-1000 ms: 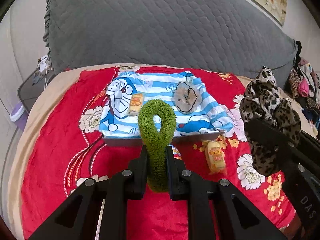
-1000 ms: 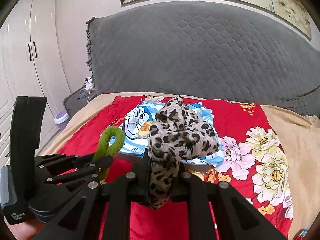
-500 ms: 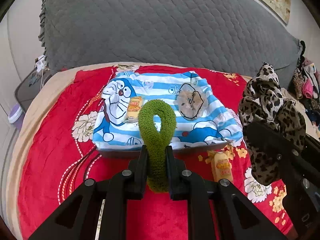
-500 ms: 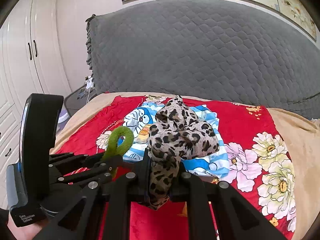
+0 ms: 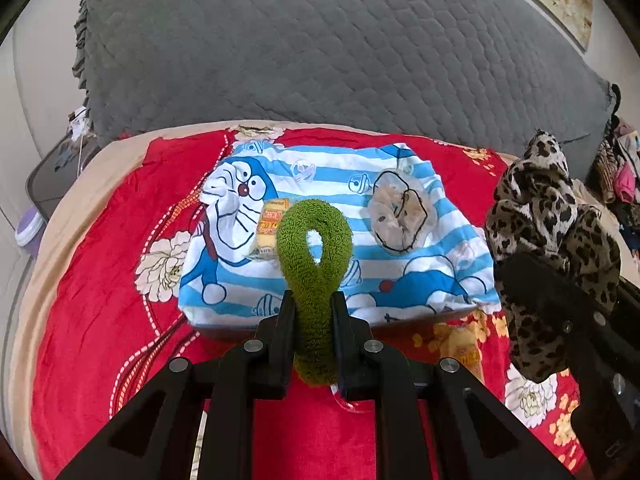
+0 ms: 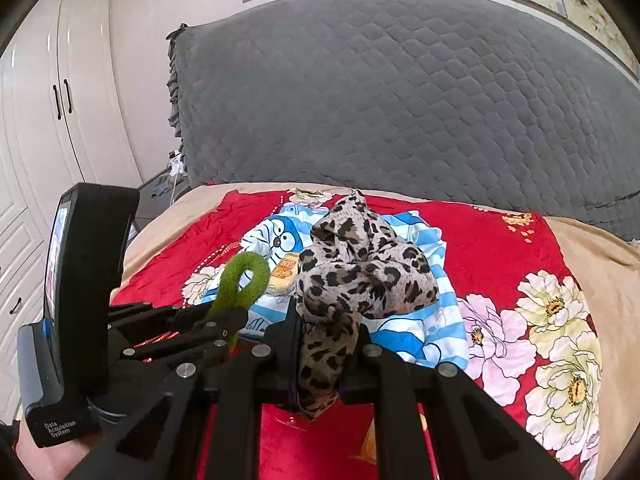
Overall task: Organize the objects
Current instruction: 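Lift and carry the green ring and leopard scrunchie over the striped shirt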
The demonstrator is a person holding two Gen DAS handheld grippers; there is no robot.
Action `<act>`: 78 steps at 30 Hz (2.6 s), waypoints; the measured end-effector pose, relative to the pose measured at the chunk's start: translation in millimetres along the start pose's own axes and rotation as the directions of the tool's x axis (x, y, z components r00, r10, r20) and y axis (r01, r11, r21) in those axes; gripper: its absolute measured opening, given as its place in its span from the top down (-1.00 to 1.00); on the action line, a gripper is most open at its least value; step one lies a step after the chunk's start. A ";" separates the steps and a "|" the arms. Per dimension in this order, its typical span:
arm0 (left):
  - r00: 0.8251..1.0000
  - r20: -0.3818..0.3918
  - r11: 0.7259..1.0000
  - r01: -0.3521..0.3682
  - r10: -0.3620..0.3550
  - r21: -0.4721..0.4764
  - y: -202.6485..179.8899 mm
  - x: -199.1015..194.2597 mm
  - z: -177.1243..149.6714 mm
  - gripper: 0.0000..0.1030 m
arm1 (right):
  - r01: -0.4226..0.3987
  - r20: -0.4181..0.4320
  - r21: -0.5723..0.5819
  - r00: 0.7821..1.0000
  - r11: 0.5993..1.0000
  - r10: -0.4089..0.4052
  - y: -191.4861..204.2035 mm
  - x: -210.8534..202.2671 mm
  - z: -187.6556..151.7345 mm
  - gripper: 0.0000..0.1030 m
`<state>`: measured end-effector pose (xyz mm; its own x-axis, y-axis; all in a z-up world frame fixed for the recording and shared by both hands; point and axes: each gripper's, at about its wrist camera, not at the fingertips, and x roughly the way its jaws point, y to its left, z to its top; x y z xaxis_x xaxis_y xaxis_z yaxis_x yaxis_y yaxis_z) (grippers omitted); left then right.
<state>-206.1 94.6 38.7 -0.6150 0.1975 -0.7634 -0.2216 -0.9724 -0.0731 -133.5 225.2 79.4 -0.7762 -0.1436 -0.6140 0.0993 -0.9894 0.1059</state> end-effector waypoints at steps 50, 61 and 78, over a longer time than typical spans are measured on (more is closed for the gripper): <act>1.000 -0.027 1.000 0.013 -0.014 -0.024 29.3 81.7 45.6 0.68 | -0.014 -0.070 -0.025 0.997 1.000 0.012 -17.3 97.7 29.9 0.74; 0.997 -0.074 1.000 0.012 -0.013 -0.009 30.2 114.0 43.1 0.68 | -0.042 -0.179 0.001 0.983 0.999 0.041 -22.6 153.2 40.0 0.74; 0.993 -0.117 1.000 0.005 -0.005 -0.008 31.6 151.6 33.9 0.65 | -0.033 -0.281 -0.007 0.959 0.999 0.029 -24.1 215.7 28.6 0.74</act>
<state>-332.0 98.0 -57.6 -0.5209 0.1869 -0.8329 -0.2184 -0.9724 -0.0816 -321.1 218.7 -33.2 -0.5671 -0.1726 -0.8054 0.1289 -0.9843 0.1201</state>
